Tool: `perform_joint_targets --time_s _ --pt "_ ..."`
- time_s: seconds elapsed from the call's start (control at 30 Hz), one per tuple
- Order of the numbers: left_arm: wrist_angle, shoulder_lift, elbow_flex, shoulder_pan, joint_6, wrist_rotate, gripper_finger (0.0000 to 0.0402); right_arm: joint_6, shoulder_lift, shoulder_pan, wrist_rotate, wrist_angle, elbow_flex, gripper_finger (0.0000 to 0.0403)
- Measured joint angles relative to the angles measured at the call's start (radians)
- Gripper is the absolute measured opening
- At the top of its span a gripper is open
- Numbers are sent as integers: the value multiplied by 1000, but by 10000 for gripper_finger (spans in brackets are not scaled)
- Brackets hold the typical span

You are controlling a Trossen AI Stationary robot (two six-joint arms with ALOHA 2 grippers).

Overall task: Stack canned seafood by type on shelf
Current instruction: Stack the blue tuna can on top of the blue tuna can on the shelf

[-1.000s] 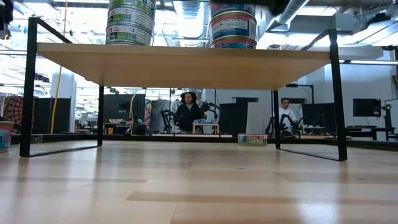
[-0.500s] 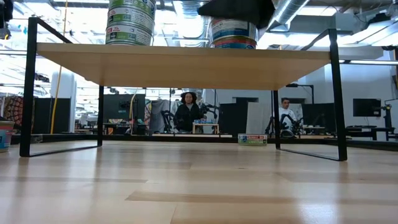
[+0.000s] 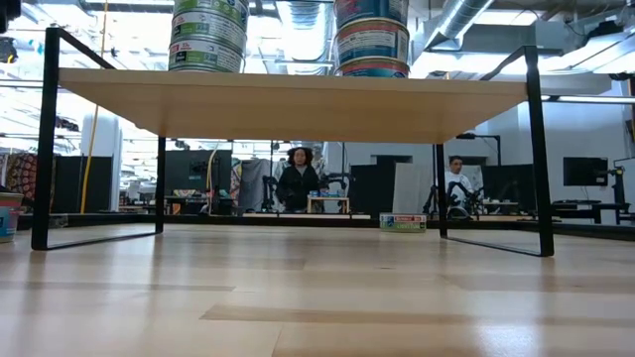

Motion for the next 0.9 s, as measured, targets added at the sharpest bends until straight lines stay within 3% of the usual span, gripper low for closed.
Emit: perform_joint_targets --time_s 0.2,0.4,0.63,0.9 --pt "-221 108 0 -53 -340 113 210 94 0 10 4 -29 -1 327" --pt "-254 185 0 -111 -402 155 210 80 1 51 87 -23 -1 327" --pt "-531 173 0 -115 -365 12 210 54 16 51 105 3 -1 327" --pt "-685 88 0 -113 -345 -183 210 66 34 40 105 5 -1 327"
